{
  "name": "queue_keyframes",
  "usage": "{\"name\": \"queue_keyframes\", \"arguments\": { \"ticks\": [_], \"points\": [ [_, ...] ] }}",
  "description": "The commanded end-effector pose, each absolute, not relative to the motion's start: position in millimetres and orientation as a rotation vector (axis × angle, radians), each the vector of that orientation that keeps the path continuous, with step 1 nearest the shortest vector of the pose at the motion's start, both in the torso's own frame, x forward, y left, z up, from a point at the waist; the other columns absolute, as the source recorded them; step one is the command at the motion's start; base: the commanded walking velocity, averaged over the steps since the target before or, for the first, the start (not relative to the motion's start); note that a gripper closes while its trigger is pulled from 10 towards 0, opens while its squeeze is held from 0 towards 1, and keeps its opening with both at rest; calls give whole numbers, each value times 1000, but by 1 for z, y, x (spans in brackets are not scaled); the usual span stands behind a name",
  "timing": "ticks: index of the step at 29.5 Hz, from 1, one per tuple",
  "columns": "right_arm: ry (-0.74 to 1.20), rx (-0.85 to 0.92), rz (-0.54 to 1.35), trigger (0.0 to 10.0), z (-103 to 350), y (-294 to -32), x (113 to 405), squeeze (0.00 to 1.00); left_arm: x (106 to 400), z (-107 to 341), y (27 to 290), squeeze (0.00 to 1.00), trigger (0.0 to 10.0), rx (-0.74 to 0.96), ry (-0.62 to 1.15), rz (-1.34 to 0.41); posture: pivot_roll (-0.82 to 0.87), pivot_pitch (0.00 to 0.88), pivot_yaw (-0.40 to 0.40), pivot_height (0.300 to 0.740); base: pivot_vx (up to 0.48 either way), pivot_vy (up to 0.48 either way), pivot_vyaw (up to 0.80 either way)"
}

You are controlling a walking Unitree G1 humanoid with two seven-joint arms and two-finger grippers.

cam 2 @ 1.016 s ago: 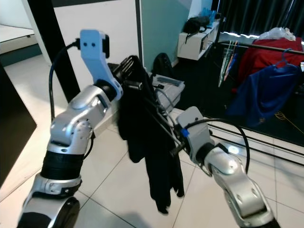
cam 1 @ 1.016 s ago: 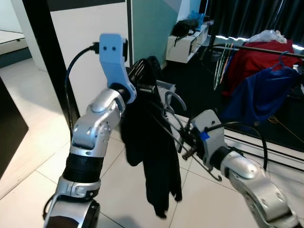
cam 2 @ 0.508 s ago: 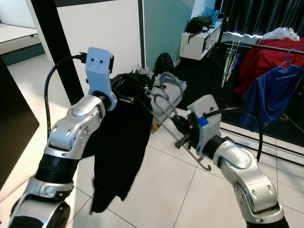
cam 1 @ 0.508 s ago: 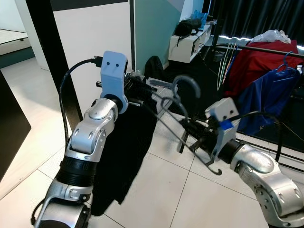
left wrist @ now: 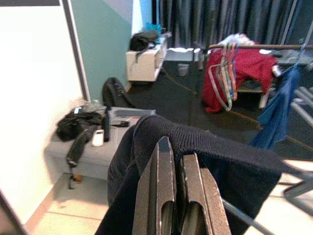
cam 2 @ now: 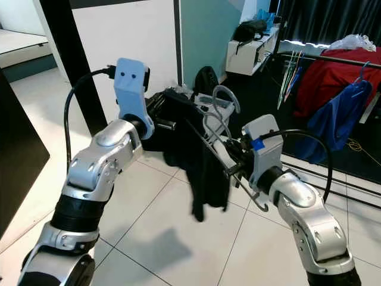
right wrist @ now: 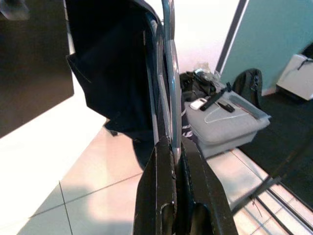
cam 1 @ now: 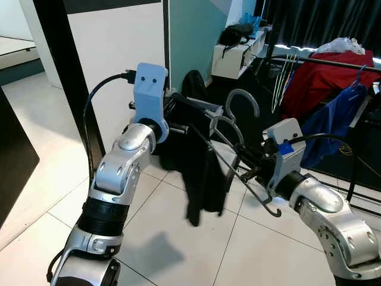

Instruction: Hang hanger

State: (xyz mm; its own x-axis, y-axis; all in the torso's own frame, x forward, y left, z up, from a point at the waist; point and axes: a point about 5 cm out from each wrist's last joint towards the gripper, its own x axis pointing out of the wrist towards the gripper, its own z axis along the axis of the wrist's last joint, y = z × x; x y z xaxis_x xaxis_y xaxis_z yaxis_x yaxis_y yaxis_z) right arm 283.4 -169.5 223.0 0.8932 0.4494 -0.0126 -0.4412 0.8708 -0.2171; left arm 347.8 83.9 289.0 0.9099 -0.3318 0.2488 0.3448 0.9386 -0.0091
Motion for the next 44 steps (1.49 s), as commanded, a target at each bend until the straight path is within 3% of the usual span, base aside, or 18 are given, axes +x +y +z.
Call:
{"name": "queue_keyframes", "arguments": {
  "ticks": [1,6,13,20,27,39,44],
  "points": [
    [-5,-234,428,10000,218,-175,286,0,339,312,77,0,10000,-99,-361,-408,-97,0,-1,740,0,0,0],
    [1,-235,427,10000,216,-175,286,0,336,316,74,0,10000,-116,-384,-433,-97,0,-1,740,0,0,0],
    [18,-244,386,10000,210,-176,289,0,318,347,61,0,10000,-291,-500,-589,-95,0,-2,740,0,0,0],
    [-69,-191,367,10000,220,-172,291,0,323,335,61,0,10000,-230,-453,-583,-94,0,2,740,0,0,0],
    [-142,-133,389,10000,229,-167,290,0,312,332,44,0,10000,-214,-462,-687,-95,0,0,740,0,0,0],
    [-118,-212,338,10000,218,-169,291,0,342,330,97,0,10000,-223,-444,-359,-97,0,3,740,0,0,0],
    [-112,-174,595,10000,220,-148,272,0,350,320,121,0,10000,-182,-415,-219,-101,0,2,740,0,0,0]
  ]
}}
